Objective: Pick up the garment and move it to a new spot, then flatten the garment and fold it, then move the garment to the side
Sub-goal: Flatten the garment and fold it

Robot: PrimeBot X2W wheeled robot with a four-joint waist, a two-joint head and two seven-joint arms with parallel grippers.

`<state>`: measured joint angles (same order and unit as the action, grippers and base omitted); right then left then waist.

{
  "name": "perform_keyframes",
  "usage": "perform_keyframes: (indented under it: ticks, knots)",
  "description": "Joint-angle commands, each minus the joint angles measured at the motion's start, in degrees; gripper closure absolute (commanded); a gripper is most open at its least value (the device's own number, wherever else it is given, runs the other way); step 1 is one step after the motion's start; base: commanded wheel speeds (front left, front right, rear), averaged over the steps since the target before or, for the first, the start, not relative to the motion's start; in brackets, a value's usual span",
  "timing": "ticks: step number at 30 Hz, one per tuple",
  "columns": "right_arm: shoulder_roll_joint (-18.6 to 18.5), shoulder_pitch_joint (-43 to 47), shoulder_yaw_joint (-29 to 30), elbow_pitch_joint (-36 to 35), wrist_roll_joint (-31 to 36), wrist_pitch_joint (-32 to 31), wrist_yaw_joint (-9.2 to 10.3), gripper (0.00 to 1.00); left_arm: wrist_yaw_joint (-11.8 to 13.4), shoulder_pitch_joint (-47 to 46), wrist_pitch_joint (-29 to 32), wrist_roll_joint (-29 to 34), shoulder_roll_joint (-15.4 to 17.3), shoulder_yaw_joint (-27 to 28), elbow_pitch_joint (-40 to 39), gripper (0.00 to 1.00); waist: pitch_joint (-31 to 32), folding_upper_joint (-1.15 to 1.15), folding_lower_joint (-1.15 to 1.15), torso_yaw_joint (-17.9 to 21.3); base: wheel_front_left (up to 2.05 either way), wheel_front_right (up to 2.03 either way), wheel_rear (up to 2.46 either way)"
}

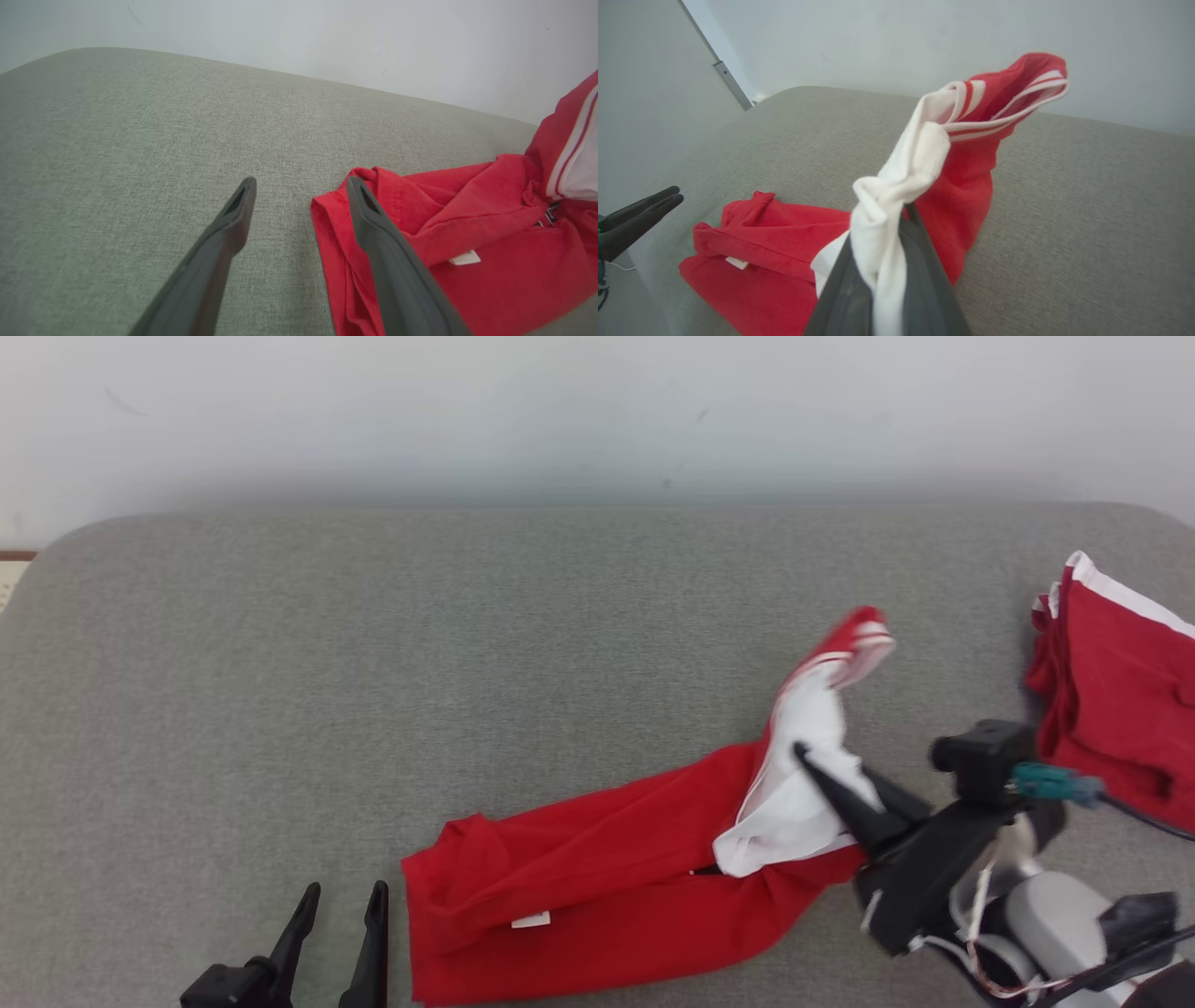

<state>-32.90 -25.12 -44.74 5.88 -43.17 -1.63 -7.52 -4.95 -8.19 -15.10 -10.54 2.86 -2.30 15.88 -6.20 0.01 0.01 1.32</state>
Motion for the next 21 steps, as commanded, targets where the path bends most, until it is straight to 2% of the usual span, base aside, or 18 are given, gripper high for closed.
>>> perform_keyframes:
  ticks: [1,5,9,15,21]
  knots:
    - [0.13,-0.29,-0.27,-0.47,-0.40,-0.35,0.07,1.00,0.07,0.41,-0.04,-0.11,0.08,0.13,-0.03,0.00,-0.01,-0.01,-0.01,-0.73,0.00,0.00,0.00]
    - [1.39,-1.42,-4.81,-5.64,-0.81,-5.42,0.07,1.00,0.47,-0.06,-0.04,-0.75,0.06,-0.87,-0.07,0.00,-0.26,-0.01,-0.01,-3.24,0.00,0.00,0.00]
    - [3.13,-3.23,-9.06,-6.52,-0.12,-8.32,0.07,1.00,0.56,-0.44,-0.03,-1.56,0.05,-1.61,-0.01,0.00,-0.75,-0.01,-0.01,-6.15,0.00,0.00,0.00]
    - [6.66,-5.84,-14.12,-3.23,-0.32,-9.35,0.06,1.00,1.18,-0.43,-0.04,-3.00,0.06,-3.02,0.07,0.00,-1.31,-0.01,-0.01,-10.56,0.00,0.00,0.00]
    - [9.56,-7.73,-17.24,3.20,-1.39,-7.96,0.06,1.00,1.45,-0.38,-0.04,-3.49,0.05,-3.67,-0.23,0.00,-2.11,-0.01,-0.01,-13.67,0.00,0.00,0.00]
